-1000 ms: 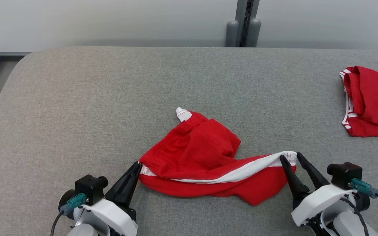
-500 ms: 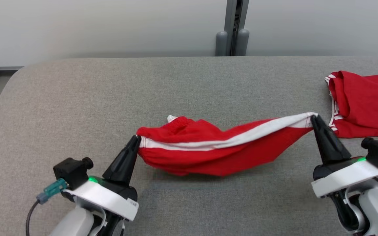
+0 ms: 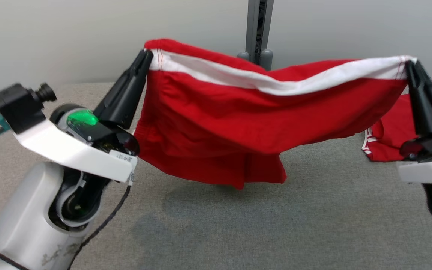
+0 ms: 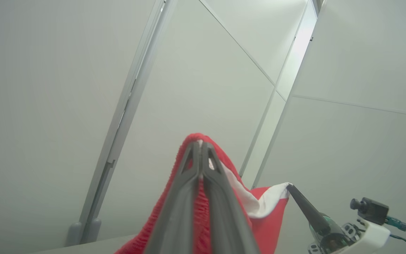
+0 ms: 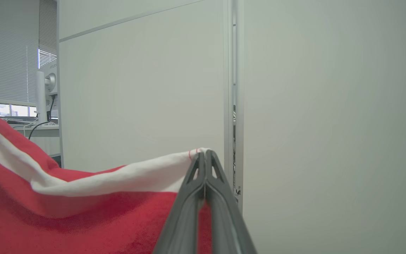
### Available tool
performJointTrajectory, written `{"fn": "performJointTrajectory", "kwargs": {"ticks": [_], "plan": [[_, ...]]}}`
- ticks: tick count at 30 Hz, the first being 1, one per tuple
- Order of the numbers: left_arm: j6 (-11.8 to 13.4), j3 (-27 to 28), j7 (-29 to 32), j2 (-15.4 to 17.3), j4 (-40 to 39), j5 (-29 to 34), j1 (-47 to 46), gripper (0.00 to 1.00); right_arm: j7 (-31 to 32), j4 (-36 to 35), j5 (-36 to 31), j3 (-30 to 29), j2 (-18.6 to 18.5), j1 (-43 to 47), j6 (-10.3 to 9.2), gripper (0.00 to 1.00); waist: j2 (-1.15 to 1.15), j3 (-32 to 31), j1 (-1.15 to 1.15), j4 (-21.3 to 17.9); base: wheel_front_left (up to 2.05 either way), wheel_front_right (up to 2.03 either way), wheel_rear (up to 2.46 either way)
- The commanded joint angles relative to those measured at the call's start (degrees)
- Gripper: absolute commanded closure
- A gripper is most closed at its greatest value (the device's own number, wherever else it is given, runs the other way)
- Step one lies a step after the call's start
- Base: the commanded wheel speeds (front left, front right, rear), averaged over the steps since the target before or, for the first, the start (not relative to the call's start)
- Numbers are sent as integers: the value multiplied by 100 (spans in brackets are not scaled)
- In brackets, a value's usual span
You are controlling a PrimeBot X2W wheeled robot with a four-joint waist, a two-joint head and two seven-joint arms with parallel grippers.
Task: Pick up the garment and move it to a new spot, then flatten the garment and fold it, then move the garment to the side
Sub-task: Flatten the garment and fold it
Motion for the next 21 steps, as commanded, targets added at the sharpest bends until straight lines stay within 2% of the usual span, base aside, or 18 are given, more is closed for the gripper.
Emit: {"fn": "performJointTrajectory", "kwargs": {"ticks": [1, 6, 9, 12, 17, 21], "plan": [[23, 61, 139, 57, -98, -76, -224, 100, -33, -71, -17, -89, -92, -171, 1, 100, 0, 9, 0, -30, 0, 0, 0], [87, 131, 522, 122, -36, -157, -982, 100, -33, 147, -87, -111, -316, -839, 1, 100, 0, 204, 0, -100, 0, 0, 0], [74, 103, 583, 42, 462, -15, -1568, 100, -33, 614, -94, 129, -392, -1498, 1, 100, 0, 455, 0, -128, 0, 0, 0], [51, 48, 513, -88, 1202, 248, -2238, 100, 6, 1178, -18, 610, -353, -2363, 1, 100, 0, 801, 0, -161, 0, 0, 0], [9, -153, 65, -296, 2492, 898, -3573, 100, 18, 2316, -16, 1376, -197, -4042, 0, 100, 0, 1586, 0, -195, 0, 0, 0], [-7, -315, -542, -451, 3520, 1448, -4668, 100, -19, 3159, -18, 1667, 93, -5350, 1, 100, 0, 2234, 0, -248, 0, 0, 0]]}}
